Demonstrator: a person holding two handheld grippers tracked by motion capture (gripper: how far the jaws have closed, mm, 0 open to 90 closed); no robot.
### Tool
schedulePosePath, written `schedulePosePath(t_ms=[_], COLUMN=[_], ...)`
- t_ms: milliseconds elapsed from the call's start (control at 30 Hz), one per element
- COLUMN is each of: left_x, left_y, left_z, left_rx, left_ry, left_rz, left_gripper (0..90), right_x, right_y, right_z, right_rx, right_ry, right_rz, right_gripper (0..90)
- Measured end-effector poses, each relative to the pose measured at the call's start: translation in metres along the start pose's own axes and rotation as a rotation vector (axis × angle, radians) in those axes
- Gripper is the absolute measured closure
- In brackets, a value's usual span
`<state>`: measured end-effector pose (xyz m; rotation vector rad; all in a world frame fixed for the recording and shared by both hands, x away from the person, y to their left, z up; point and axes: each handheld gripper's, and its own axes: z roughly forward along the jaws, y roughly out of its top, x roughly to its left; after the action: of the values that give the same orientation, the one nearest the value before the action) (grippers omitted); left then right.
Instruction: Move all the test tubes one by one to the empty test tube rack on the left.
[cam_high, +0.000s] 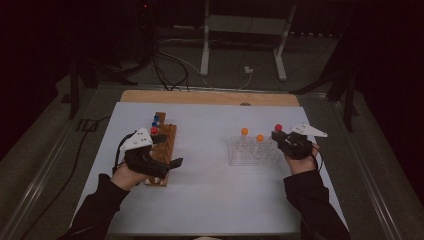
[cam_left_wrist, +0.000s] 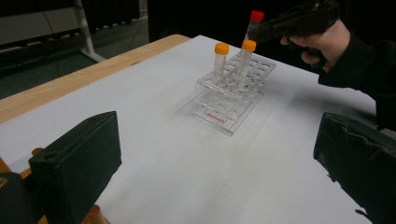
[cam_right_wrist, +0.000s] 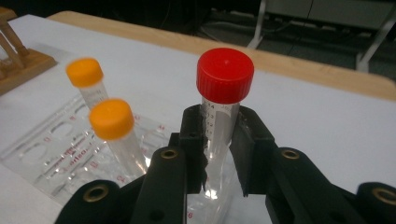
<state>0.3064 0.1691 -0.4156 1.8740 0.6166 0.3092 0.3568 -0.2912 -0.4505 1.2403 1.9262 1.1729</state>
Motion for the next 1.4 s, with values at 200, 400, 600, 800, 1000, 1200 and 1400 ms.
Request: schedulePosePath(t_ms=[200,400,600,800,1000,1200,1400], left_x=[0.000,-0.001,-0.002,-0.004,-0.006,-0.008,-0.013], left_y=[0.000,0.001,0.002,0.003,0.004,0.005,0.008], left_z=[0.000,-0.001,0.000,0.000,0.000,0.000,0.002], left_rx=[0.002,0.001,-0.001,-0.003,-0.002,-0.006,-0.006], left_ry=[-0.004,-0.008,-0.015,-0.018,-0.020,-0.030,-0.055], left_rz=[-0.002,-0.003,-0.001,0.003,0.008,0.010,0.016], left_gripper=[1.8,1.8,1.8,1.8,1.8,1.8,1.8], right_x=[0.002,0.007,0.016,0.031,0.047,0.063,0.086], right_y=[0.010,0.019,0.028,0.037,0.041,0.042,0.039], right_z=[-0.015,-0.029,-0.041,-0.051,-0.054,-0.053,-0.049], right_rx=[-0.044,-0.077,-0.113,-0.142,-0.122,-0.108,-0.092], right_ry=[-0.007,-0.008,-0.003,0.060,0.115,0.193,0.288], right_rz=[-0.019,-0.041,-0.066,-0.086,-0.116,-0.128,-0.150], right_gripper=[74.3,74.3,74.4,74.4,74.4,74.4,74.4])
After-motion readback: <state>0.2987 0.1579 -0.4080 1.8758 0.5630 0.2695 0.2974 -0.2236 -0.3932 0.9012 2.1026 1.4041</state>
